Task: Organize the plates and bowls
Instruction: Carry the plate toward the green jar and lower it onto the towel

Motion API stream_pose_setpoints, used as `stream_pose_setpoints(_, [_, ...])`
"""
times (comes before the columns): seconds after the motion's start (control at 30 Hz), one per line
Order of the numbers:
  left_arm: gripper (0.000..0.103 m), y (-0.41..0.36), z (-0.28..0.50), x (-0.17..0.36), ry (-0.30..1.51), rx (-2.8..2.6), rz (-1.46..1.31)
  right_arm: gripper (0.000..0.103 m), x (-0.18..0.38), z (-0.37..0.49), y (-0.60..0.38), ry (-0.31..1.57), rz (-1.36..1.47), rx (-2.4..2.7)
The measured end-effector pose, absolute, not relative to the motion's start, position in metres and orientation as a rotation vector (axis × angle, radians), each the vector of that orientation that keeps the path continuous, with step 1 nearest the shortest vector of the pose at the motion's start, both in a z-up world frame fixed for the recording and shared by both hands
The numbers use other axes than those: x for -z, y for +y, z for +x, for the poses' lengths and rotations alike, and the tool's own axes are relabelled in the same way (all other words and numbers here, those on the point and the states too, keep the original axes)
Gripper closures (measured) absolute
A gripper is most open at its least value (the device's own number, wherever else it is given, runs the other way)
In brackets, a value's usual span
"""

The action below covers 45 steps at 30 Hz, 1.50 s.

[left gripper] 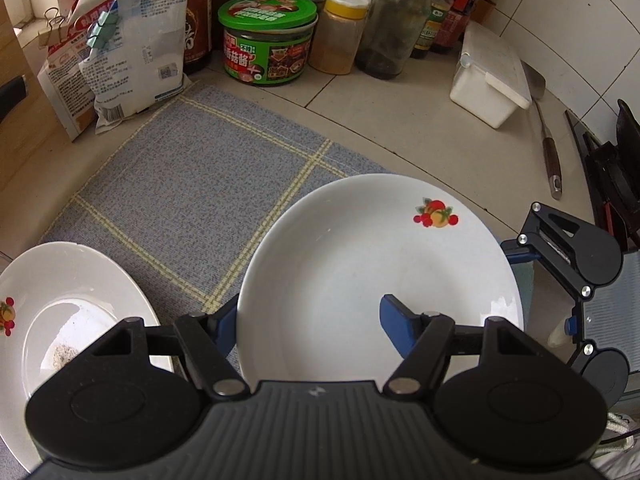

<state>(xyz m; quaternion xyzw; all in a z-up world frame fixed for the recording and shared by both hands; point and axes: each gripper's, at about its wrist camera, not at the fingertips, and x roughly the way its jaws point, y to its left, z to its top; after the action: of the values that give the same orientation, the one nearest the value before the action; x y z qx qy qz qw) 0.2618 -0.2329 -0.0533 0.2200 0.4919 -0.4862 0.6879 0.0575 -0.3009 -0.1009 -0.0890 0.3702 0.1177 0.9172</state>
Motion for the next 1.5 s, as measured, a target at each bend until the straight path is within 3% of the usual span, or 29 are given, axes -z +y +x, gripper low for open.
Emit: stream_pose_setpoints(1.5, [0.033, -0.302, 0.33, 0.085, 1.051, 1.052, 0.492, 0.0, 0.119, 0.136, -0.358, 0.79, -0.148, -0.21])
